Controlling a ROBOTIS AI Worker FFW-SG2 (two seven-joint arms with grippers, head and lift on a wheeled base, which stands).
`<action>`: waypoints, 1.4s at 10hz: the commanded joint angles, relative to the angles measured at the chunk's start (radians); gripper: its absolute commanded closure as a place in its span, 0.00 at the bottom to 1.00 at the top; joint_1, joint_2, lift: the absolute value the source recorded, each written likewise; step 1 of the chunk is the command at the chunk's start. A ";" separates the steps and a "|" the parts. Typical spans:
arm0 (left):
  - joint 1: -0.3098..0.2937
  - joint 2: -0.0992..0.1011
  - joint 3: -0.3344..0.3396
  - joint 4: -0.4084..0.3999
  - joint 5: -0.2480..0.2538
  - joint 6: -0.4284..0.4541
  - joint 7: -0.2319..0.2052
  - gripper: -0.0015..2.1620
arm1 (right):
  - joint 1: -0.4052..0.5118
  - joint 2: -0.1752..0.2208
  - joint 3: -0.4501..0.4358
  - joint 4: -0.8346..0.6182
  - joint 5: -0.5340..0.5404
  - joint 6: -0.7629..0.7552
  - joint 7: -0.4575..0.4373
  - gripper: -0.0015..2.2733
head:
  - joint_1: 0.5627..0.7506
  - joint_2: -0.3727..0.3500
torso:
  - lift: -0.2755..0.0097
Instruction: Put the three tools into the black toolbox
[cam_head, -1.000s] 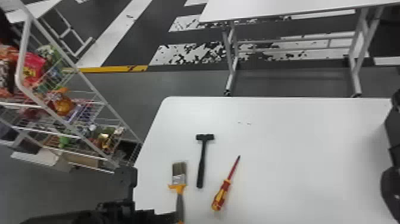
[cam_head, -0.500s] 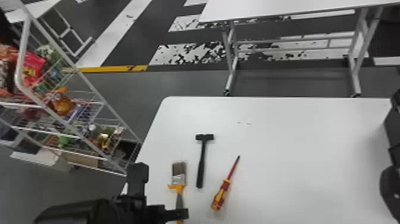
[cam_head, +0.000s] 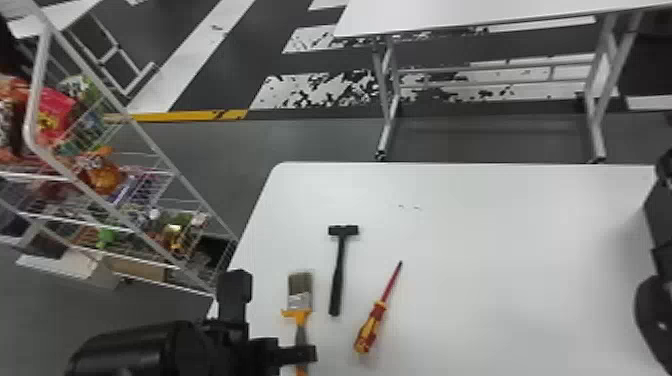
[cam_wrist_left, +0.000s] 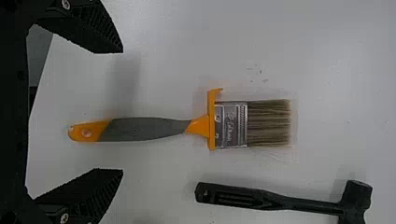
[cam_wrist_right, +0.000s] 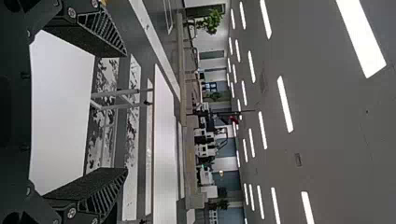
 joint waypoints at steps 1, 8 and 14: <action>-0.027 0.002 -0.010 0.037 -0.008 0.000 -0.009 0.04 | 0.000 0.000 0.000 0.000 0.000 -0.001 0.000 0.06 | 0.70 1.00 | 0.79; -0.064 0.002 -0.022 0.095 -0.016 0.010 -0.013 0.04 | 0.000 0.000 0.003 0.002 0.003 -0.001 0.000 0.06 | 0.70 0.99 | 0.79; -0.065 0.001 -0.048 0.160 -0.036 -0.074 -0.017 0.07 | 0.009 -0.003 0.008 -0.002 0.006 -0.008 0.000 0.06 | 0.70 0.98 | 0.79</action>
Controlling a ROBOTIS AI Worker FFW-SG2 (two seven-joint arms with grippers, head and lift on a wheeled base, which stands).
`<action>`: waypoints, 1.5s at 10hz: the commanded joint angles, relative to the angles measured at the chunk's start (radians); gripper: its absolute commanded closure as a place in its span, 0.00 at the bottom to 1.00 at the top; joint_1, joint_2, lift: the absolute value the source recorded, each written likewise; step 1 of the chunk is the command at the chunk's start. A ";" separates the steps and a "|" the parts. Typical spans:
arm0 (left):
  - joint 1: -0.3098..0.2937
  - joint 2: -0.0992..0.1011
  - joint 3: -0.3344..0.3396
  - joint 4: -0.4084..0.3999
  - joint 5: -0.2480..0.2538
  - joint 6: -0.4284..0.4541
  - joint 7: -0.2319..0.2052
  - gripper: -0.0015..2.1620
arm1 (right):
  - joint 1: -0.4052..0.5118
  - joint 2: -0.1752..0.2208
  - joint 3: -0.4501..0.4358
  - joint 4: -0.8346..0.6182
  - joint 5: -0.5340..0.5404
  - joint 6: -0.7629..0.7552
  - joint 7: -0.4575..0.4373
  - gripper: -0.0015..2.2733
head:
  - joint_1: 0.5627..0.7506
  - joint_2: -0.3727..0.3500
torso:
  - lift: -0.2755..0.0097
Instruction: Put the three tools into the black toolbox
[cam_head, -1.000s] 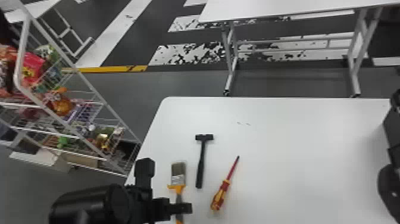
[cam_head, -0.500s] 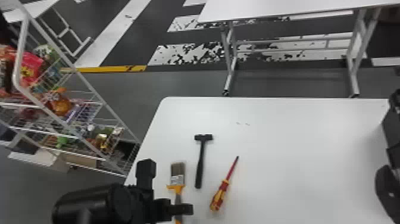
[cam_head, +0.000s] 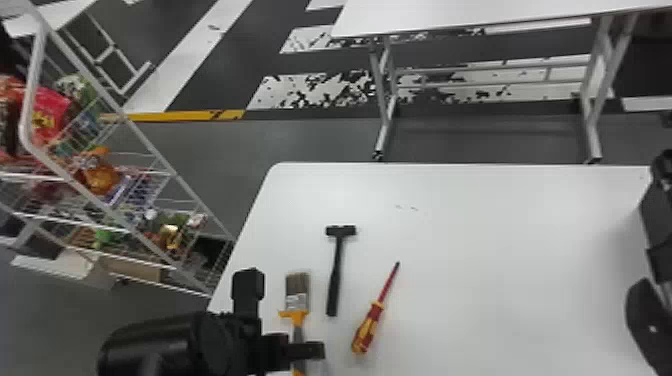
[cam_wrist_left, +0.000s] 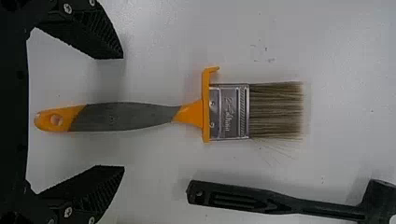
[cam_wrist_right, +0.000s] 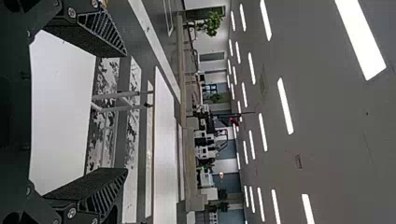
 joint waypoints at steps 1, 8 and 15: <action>-0.001 0.000 -0.004 0.016 -0.001 -0.019 -0.001 0.07 | 0.004 -0.002 0.000 0.000 0.000 -0.005 0.000 0.06 | 0.70 0.99 | 0.79; 0.001 0.000 0.002 0.017 -0.001 -0.019 -0.018 0.51 | 0.011 -0.003 0.011 -0.006 0.011 -0.011 0.000 0.06 | 0.70 0.99 | 0.79; 0.107 -0.012 0.002 -0.201 0.006 -0.007 0.036 0.51 | 0.008 0.003 0.040 -0.005 0.037 -0.008 -0.002 0.06 | 0.70 1.00 | 0.79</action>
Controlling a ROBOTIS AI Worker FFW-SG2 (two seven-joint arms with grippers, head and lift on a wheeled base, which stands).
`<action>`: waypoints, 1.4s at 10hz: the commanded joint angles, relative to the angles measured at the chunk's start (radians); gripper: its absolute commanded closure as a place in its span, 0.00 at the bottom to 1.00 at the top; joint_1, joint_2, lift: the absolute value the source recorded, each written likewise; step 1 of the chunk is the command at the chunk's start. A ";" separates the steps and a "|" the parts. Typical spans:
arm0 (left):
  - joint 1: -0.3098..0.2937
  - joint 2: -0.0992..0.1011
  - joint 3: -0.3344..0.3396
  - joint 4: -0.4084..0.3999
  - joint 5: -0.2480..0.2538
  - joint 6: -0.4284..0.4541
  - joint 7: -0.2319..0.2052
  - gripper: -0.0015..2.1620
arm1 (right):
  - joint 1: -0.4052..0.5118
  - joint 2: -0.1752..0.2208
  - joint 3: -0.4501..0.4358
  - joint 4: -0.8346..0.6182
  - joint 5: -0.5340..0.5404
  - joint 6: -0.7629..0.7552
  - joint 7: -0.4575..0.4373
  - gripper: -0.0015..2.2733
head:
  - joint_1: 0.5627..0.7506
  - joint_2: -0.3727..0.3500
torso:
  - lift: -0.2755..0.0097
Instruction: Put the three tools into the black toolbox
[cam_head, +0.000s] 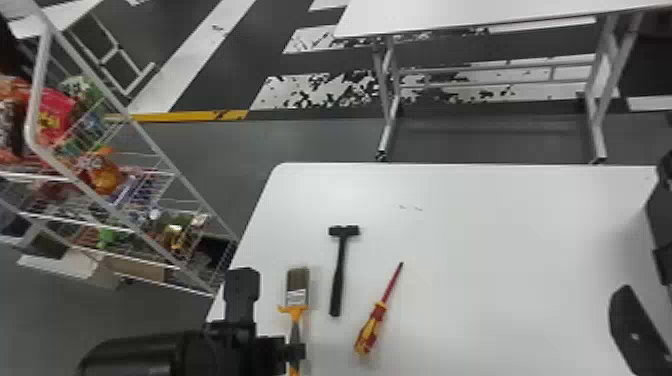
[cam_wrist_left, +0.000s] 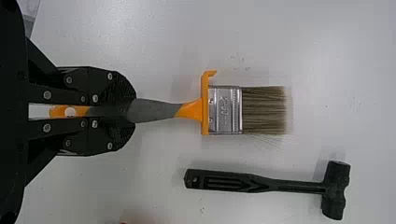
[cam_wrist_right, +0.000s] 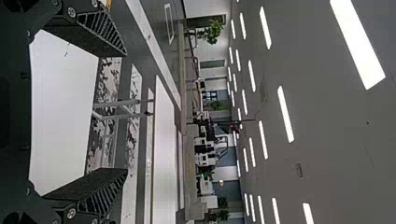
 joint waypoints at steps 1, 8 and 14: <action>0.003 -0.002 -0.002 -0.009 0.000 0.001 0.003 0.59 | 0.000 0.001 0.001 0.000 0.000 0.000 0.000 0.06 | 0.70 1.00 | 0.79; 0.115 -0.012 -0.013 -0.292 0.049 0.077 0.029 0.80 | -0.015 -0.001 0.018 -0.003 -0.020 0.055 0.009 0.06 | 0.70 1.00 | 0.79; 0.147 -0.005 -0.186 -0.420 -0.026 0.085 0.041 0.80 | -0.166 -0.001 0.089 -0.138 -0.038 0.684 0.150 0.06 | 0.70 1.00 | 0.79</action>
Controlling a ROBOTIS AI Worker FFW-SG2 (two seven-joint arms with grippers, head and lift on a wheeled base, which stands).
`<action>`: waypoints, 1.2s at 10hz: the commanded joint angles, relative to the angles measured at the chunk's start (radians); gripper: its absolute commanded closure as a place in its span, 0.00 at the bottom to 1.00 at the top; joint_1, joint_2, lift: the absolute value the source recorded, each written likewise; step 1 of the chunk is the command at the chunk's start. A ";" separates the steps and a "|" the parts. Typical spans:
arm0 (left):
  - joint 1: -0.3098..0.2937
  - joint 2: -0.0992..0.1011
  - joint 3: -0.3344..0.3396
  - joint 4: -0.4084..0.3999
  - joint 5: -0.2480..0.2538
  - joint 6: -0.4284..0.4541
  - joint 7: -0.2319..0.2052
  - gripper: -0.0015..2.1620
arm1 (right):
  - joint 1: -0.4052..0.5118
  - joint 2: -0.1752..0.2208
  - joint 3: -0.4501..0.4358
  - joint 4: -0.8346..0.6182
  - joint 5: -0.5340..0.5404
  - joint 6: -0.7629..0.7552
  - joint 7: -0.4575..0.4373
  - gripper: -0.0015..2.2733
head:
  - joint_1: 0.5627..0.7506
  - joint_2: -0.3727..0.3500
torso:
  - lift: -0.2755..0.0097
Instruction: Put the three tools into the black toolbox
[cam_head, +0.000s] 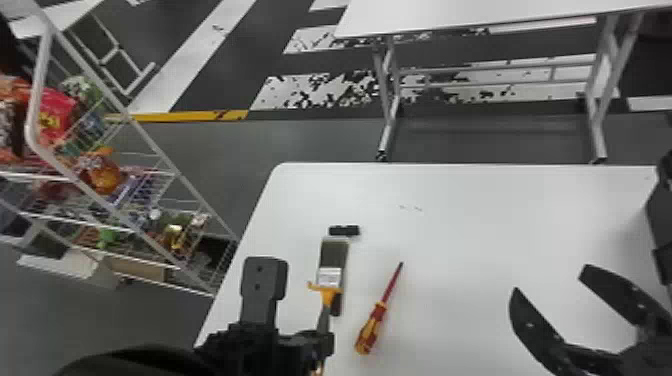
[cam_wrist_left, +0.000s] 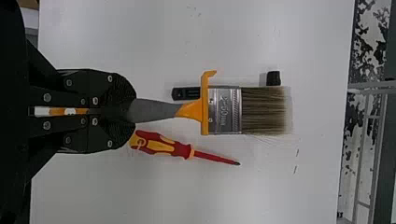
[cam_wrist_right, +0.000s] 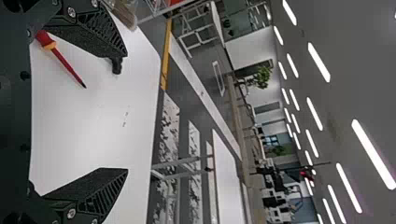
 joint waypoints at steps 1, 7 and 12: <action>0.000 0.006 -0.032 -0.013 -0.015 0.001 0.001 0.80 | -0.089 0.001 0.003 -0.039 0.002 0.314 0.034 0.06 | 0.70 1.00 | 0.79; 0.028 0.072 -0.263 -0.048 -0.154 0.001 0.030 0.80 | -0.413 0.082 0.070 0.067 0.016 0.790 0.136 0.06 | 0.70 1.00 | 0.79; 0.003 0.082 -0.378 -0.035 -0.210 0.001 0.055 0.80 | -0.469 0.134 0.077 0.185 -0.001 0.787 0.190 0.06 | 0.70 1.00 | 0.79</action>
